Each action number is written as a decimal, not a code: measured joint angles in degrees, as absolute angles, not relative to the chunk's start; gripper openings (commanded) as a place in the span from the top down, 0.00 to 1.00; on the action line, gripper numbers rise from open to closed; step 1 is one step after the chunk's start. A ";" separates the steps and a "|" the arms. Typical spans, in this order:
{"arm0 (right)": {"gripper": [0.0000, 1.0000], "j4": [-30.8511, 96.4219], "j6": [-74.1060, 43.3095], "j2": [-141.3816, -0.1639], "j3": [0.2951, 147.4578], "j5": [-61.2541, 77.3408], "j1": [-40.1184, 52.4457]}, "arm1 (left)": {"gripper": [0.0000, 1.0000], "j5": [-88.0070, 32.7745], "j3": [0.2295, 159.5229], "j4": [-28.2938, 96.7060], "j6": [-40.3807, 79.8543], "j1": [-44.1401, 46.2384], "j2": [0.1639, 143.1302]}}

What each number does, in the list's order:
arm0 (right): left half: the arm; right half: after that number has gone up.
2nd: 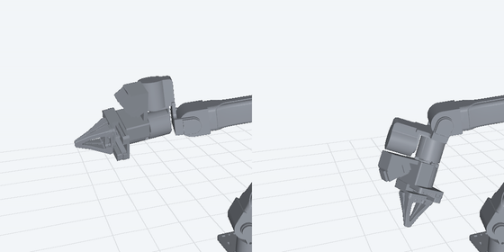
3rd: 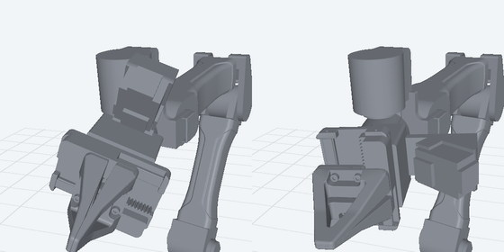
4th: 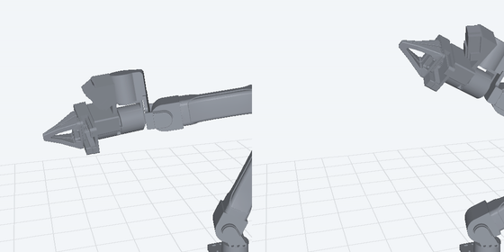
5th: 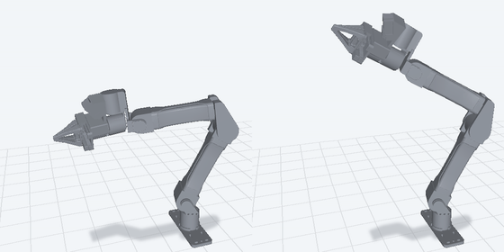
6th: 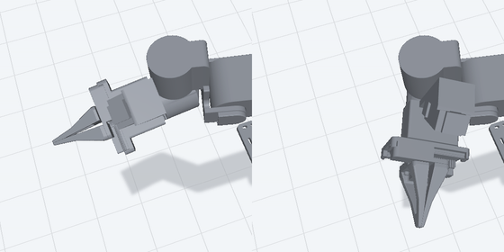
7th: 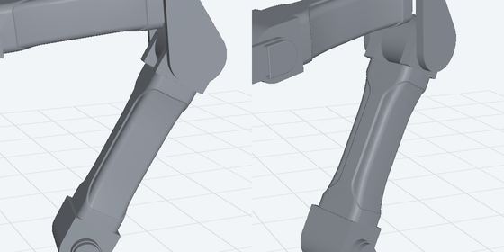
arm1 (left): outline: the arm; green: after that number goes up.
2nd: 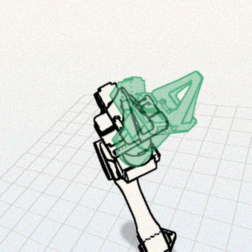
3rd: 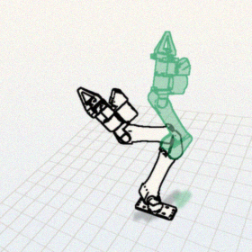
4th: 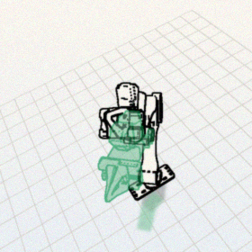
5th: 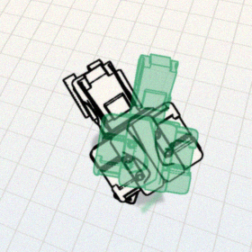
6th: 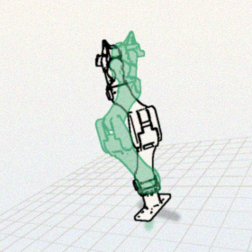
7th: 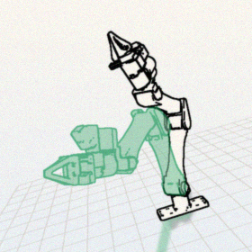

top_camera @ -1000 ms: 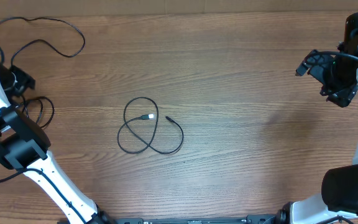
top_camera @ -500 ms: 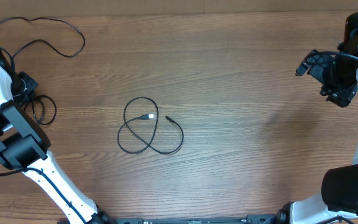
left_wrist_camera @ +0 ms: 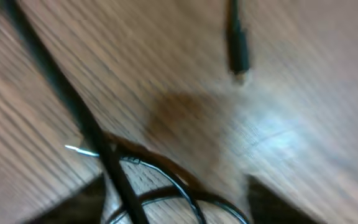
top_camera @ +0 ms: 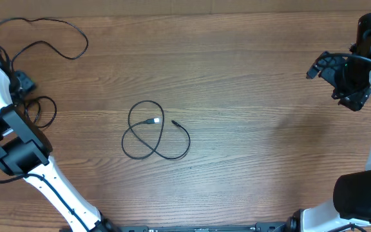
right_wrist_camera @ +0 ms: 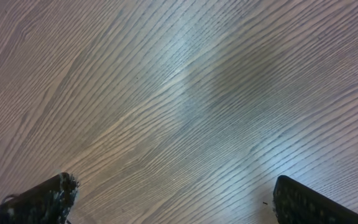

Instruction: Untangle cables

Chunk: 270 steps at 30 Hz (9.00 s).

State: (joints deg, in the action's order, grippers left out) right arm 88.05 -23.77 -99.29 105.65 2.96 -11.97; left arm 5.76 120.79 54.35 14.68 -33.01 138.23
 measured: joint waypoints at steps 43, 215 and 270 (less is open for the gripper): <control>0.00 88.07 -23.73 -99.29 105.65 2.98 -11.97 | 0.02 -5.17 117.19 90.13 2.76 6.76 130.74; 0.00 88.07 -23.75 -99.29 105.65 2.96 -11.97 | 0.96 -2.72 78.46 67.72 8.23 -37.74 117.43; 0.00 88.07 -23.79 -99.29 105.65 2.96 -11.97 | 0.00 -20.84 82.74 81.89 4.54 14.28 59.07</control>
State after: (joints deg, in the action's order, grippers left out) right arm 88.07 -23.79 -99.29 105.65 2.96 -11.97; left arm -20.84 82.74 81.89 4.54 14.28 59.07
